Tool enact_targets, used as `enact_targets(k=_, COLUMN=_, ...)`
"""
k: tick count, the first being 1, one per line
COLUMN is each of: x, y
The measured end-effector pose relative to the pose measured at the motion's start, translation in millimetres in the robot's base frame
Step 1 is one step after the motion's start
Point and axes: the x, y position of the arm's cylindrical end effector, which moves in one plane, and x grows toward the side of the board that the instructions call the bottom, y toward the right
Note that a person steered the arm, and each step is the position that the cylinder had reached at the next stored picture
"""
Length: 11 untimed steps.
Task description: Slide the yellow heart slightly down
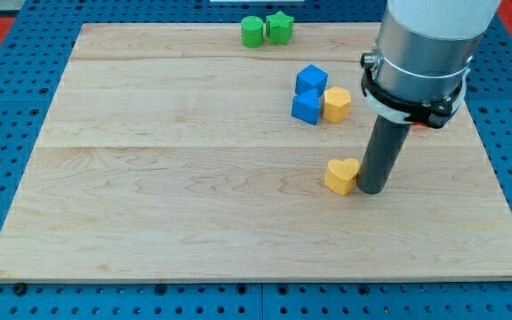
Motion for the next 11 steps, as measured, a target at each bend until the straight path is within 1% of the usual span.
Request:
enact_targets(k=1, x=-20.6, y=-0.3)
enact_targets(k=3, x=-85.2, y=-9.5)
enact_targets(k=4, x=-80.8, y=-35.4)
enact_targets(k=5, x=-62.9, y=-45.8)
enact_targets(k=7, x=-40.2, y=-21.0)
enact_targets(k=8, x=-31.7, y=-19.7)
enact_targets(k=9, x=-36.0, y=-24.3)
enact_targets(k=10, x=-53.1, y=-31.4)
enact_targets(k=11, x=-44.3, y=-48.8)
